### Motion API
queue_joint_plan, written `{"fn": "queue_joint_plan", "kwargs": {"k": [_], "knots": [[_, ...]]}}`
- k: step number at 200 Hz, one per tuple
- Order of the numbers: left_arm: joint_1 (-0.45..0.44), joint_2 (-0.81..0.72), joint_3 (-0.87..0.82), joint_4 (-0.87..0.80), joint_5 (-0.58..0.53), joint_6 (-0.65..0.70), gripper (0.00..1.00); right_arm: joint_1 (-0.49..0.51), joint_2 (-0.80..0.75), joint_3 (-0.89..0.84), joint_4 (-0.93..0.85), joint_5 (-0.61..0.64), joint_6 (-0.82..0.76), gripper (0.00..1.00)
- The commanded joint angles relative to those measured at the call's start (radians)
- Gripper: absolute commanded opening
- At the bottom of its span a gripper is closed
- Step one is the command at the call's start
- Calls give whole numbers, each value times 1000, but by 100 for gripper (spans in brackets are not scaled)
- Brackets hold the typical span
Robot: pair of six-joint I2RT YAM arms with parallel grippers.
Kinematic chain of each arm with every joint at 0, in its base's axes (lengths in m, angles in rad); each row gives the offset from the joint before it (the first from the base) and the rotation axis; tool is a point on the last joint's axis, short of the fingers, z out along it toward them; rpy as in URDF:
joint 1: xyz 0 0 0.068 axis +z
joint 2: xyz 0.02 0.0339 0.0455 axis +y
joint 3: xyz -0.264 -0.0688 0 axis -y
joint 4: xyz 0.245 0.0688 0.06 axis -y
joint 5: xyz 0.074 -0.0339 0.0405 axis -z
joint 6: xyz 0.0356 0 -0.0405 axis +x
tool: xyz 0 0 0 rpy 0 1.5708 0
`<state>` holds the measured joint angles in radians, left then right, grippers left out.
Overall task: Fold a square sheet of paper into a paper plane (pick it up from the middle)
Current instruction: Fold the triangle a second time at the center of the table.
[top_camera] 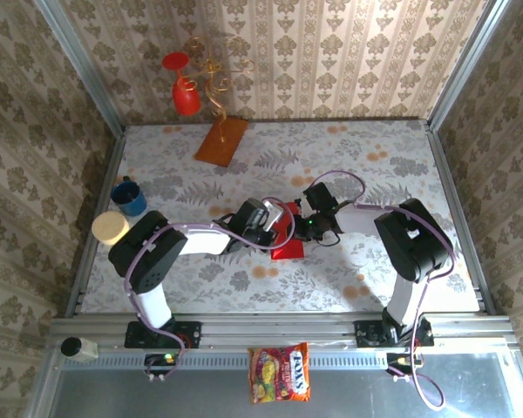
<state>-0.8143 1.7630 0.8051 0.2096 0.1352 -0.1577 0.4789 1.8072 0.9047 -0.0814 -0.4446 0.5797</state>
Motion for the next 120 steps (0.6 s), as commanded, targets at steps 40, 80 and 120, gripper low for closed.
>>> {"fn": "queue_joint_plan", "kwargs": {"k": [40, 80, 120], "knots": [[17, -182, -7, -62, 6, -60, 27, -8, 28, -51, -26, 55, -7, 0], [-14, -215, -8, -90, 63, -55, 14, -8, 33, -54, -24, 56, -6, 0], [-99, -148, 15, -101, 95, -32, 0, -8, 37, -58, -22, 56, -6, 0]]}}
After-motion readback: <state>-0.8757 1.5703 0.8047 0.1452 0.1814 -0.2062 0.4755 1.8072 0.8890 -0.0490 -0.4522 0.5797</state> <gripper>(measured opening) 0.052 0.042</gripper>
